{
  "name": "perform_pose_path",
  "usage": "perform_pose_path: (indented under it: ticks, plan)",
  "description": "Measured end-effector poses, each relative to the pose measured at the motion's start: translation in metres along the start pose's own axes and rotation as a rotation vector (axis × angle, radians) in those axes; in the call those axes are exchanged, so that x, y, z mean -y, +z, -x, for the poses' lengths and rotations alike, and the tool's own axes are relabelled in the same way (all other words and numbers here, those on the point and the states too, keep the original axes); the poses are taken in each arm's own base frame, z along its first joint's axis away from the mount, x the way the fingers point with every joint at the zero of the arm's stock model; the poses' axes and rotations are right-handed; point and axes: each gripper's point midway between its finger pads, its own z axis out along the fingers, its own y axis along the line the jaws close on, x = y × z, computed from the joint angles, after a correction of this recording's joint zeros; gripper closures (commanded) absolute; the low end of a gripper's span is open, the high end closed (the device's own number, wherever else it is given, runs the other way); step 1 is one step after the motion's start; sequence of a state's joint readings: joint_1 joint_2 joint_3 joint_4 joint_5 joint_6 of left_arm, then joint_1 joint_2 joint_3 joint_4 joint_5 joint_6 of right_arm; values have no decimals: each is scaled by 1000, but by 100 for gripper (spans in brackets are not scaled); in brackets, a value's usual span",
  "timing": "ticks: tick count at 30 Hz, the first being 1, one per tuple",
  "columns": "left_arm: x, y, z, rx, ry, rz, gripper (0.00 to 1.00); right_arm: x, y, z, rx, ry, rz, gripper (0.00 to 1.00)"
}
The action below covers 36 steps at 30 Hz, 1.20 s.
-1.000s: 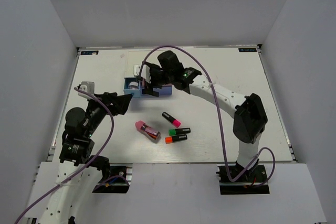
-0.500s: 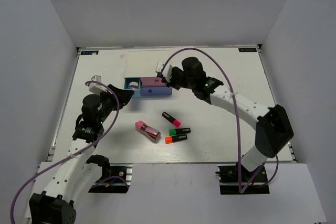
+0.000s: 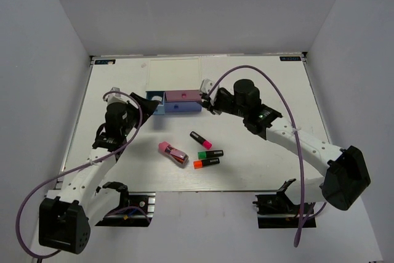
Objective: Sort the stationery into containers
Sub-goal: Close the drawer
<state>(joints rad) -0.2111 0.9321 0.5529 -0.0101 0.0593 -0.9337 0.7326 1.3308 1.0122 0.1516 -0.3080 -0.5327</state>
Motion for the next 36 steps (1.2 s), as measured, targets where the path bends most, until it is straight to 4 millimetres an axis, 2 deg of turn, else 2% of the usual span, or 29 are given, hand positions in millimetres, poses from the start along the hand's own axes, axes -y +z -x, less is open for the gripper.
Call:
perform_pose_path:
  ticks: [6, 14, 23, 36]
  plan:
    - [-7, 16, -4, -14, -25, 22, 12, -12, -14, 4, 38, 22, 13, 59]
    - [-4, 25, 1, 14, -38, 9, 12, -23, -28, 13, 87, 38, 32, 57]
    - [0, 34, 9, 56, -61, -8, 12, -33, -28, 6, 88, 61, 63, 57]
    - [-1, 59, 10, 77, -110, -32, 12, -36, -28, 8, 100, 64, 77, 55]
